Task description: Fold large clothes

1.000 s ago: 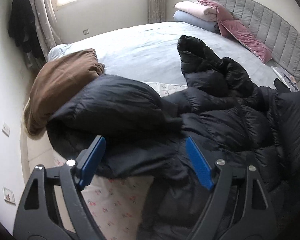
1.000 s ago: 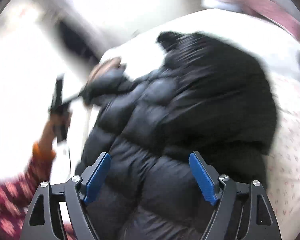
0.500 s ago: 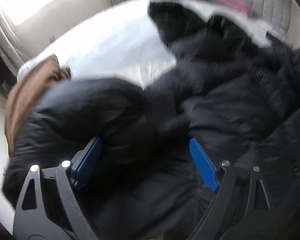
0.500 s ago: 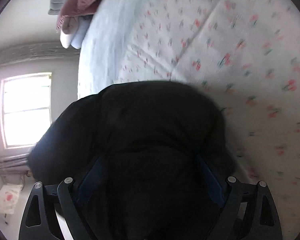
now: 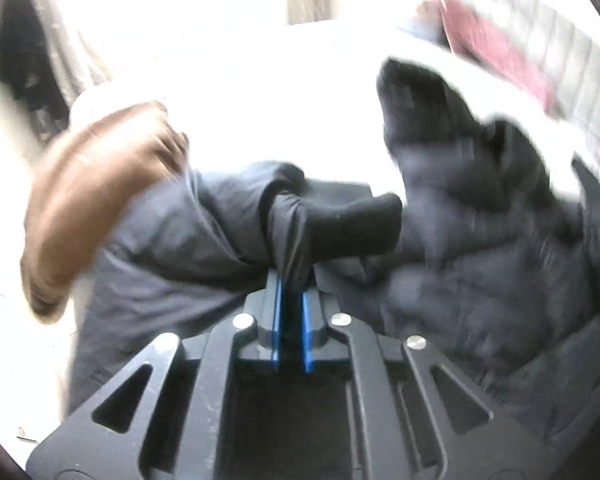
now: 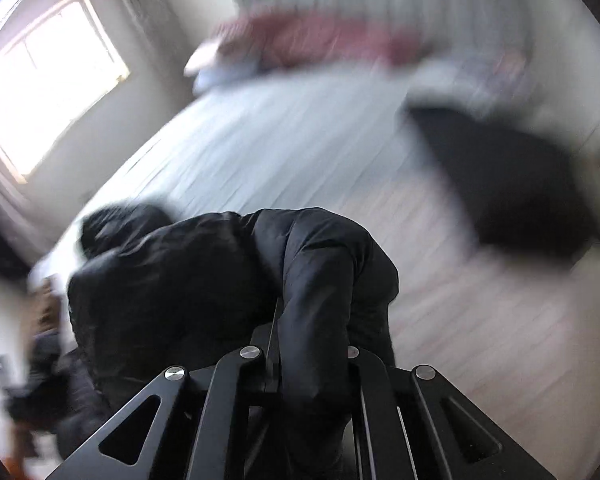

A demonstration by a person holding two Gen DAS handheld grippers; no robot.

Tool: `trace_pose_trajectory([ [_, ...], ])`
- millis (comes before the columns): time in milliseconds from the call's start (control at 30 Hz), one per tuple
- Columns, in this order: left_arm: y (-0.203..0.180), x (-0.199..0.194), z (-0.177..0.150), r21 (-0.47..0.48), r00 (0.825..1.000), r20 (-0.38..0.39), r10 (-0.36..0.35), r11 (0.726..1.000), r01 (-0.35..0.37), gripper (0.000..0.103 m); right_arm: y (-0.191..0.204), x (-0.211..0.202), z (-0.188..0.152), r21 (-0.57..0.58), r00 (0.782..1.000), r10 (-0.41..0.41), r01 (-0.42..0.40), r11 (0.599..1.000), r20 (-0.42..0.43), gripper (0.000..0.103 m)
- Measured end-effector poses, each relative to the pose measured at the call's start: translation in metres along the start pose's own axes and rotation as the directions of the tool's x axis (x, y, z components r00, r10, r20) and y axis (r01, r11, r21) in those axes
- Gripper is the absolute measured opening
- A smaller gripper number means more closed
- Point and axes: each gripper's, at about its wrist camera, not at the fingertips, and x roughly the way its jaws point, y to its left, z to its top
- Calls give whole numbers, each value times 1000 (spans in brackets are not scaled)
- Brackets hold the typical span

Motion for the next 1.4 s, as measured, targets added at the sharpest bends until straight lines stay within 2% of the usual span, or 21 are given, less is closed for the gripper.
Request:
trace_pose_trajectory([
  [67,20,-20,22,-46,997,70,32,999,-29,6,-23,-20,24,-24,984,-149,152,988,93,8],
  [167,48,-44,57,-101,982,158,105,991,-89,6,-63,-40,54,-8,904,-378,387,922,201,7],
  [333,70,-64,83,-158,967,214,136,982,-103,6,-126,-40,76,43,769,-602,608,792,213,6],
  [433,76,-65,85,-185,961,232,151,977,-108,6,-161,-33,78,71,705,-692,691,720,155,6],
  [500,91,-60,77,-218,957,225,184,967,-135,6,-183,-35,65,98,693,-712,705,702,111,6],
  [567,115,-47,63,-272,946,166,279,935,-228,6,-202,-31,46,94,689,-722,716,691,62,7],
  [600,128,-40,55,-297,925,111,363,900,-318,6,-209,-24,35,83,693,-720,716,693,36,7],
  [667,155,-21,36,-289,776,-67,627,733,-616,12,-228,-10,16,80,708,-706,705,705,-22,10],
  [700,169,-14,26,-268,690,-148,708,643,-717,19,-234,-7,7,88,717,-695,697,712,-60,18],
  [733,183,-9,18,-256,632,-203,748,582,-772,25,-244,-3,1,103,714,-691,700,707,-113,23],
  [767,189,-9,15,-259,618,-220,755,566,-783,41,-244,-3,-7,113,709,-690,705,700,-145,38],
  [800,195,-11,12,-277,619,-224,752,560,-781,59,-250,-4,-11,136,710,-683,704,697,-173,58],
  [833,195,-15,13,-291,627,-209,751,564,-773,65,-254,-7,-12,166,720,-671,694,701,-176,65],
  [900,189,-21,22,-296,623,-175,762,563,-772,67,-253,-14,-10,202,730,-663,683,702,-164,73],
  [933,183,-23,30,-298,639,-158,753,580,-758,68,-252,-18,-6,217,743,-650,669,711,-162,73],
  [1000,156,-26,46,-300,705,-103,701,654,-694,73,-245,-19,2,234,776,-613,630,740,-150,74],
  [1067,118,-28,57,-277,791,-40,610,754,-596,79,-223,-21,7,230,809,-574,586,777,-126,75],
  [1133,82,-26,60,-237,854,1,520,830,-505,80,-195,-6,18,201,853,-513,522,829,-97,77],
  [1267,-30,-25,53,-101,979,40,200,976,-195,81,-116,10,17,115,932,-356,362,925,-71,78],
  [1333,-84,-22,39,-12,999,27,38,999,-38,81,-65,11,0,53,972,-224,228,972,-71,78],
  [1400,-129,-24,14,83,997,8,-70,994,70,81,-24,11,-22,-3,989,-124,124,992,-79,80],
])
